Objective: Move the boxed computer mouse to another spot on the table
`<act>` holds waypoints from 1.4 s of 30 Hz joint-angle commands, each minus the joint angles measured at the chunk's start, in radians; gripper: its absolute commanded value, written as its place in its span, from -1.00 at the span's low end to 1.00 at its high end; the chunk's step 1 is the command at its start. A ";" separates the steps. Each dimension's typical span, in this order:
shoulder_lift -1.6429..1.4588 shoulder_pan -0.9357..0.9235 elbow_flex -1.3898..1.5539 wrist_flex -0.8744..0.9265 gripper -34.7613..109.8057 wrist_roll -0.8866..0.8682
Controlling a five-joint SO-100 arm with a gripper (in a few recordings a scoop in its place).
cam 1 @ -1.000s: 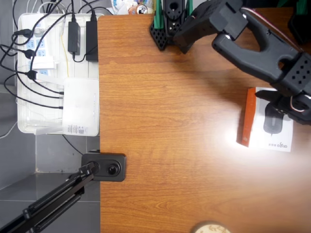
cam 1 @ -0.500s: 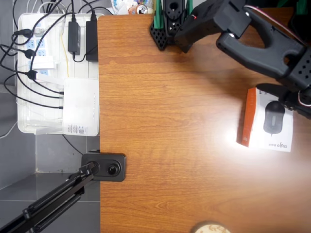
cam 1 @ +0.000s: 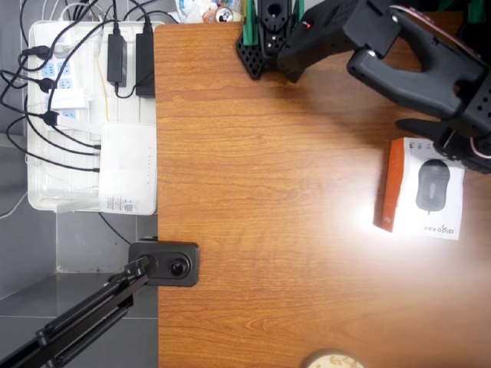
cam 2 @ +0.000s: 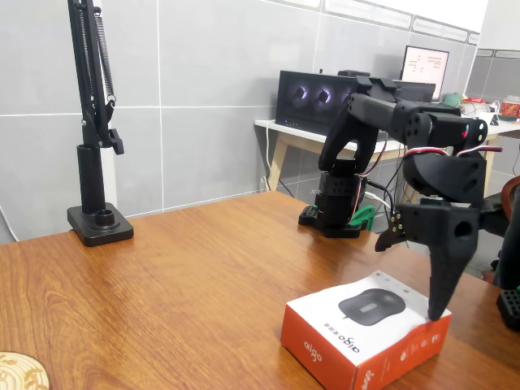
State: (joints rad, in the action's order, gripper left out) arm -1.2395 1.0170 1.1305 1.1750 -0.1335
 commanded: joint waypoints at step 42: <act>0.067 -0.104 -0.390 0.408 -0.51 -0.011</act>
State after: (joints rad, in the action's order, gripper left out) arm -1.0845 0.9235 0.8207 1.5309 -0.1687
